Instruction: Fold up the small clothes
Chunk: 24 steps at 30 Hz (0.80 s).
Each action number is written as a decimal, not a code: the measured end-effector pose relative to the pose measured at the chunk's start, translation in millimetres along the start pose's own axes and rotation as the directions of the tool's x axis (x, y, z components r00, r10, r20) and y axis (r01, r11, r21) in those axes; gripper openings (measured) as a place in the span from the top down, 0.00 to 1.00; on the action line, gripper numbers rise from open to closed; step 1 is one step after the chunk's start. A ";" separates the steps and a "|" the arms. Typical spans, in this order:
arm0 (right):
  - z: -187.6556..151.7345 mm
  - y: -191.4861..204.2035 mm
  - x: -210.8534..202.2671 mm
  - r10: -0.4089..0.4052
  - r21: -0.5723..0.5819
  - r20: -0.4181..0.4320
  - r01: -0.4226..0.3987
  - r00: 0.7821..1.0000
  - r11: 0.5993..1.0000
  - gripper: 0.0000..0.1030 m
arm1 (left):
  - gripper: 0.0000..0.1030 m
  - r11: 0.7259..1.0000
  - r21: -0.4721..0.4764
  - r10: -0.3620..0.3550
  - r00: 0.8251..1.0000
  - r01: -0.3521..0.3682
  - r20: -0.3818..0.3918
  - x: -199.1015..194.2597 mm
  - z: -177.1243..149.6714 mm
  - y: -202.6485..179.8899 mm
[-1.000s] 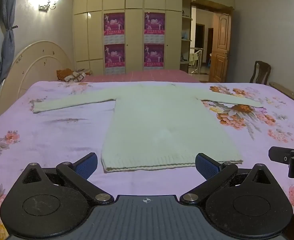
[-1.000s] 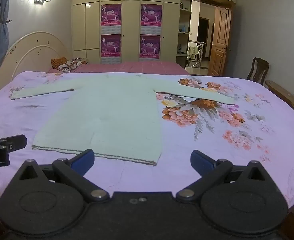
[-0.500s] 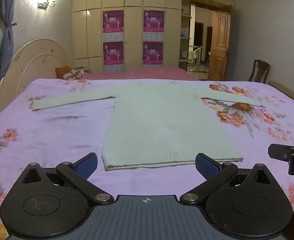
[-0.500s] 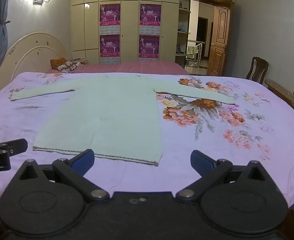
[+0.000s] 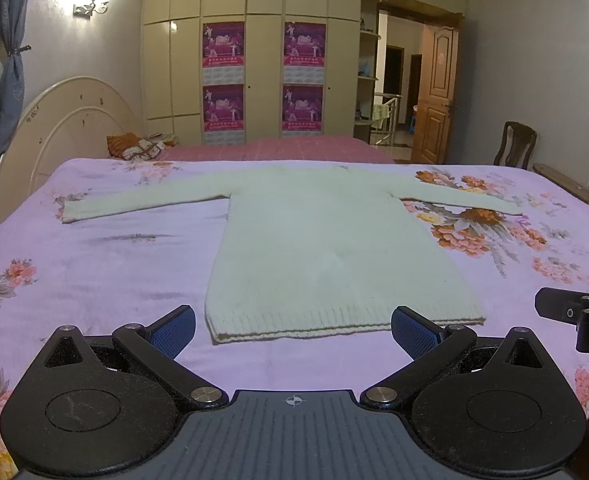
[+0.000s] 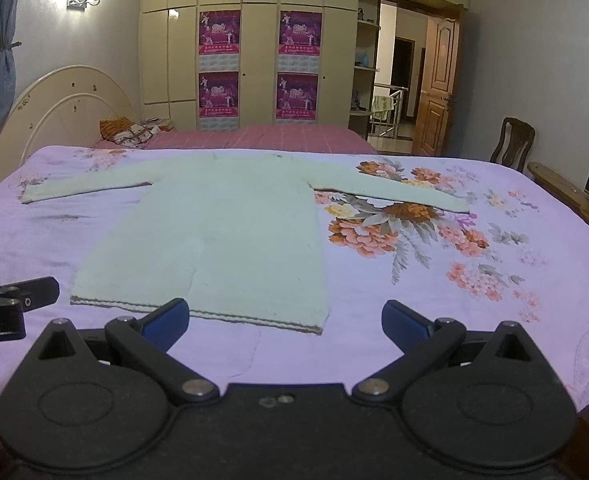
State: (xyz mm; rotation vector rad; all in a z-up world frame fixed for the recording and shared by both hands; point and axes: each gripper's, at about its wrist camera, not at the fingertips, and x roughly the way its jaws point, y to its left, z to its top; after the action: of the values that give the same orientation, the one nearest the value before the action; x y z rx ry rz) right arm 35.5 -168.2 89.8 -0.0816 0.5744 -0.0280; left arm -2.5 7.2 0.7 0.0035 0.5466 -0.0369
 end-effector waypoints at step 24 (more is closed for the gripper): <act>1.7 0.4 -2.4 0.001 -0.001 0.002 -0.001 1.000 1.000 0.01 | 0.00 1.000 0.000 0.003 1.000 -0.003 -0.003 -1.1 1.5 0.4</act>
State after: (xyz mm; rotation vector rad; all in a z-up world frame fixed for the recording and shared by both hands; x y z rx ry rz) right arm 34.4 -167.6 92.5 -0.0827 0.5723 -0.0267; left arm -2.6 7.6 2.5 0.0048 0.5494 -0.0342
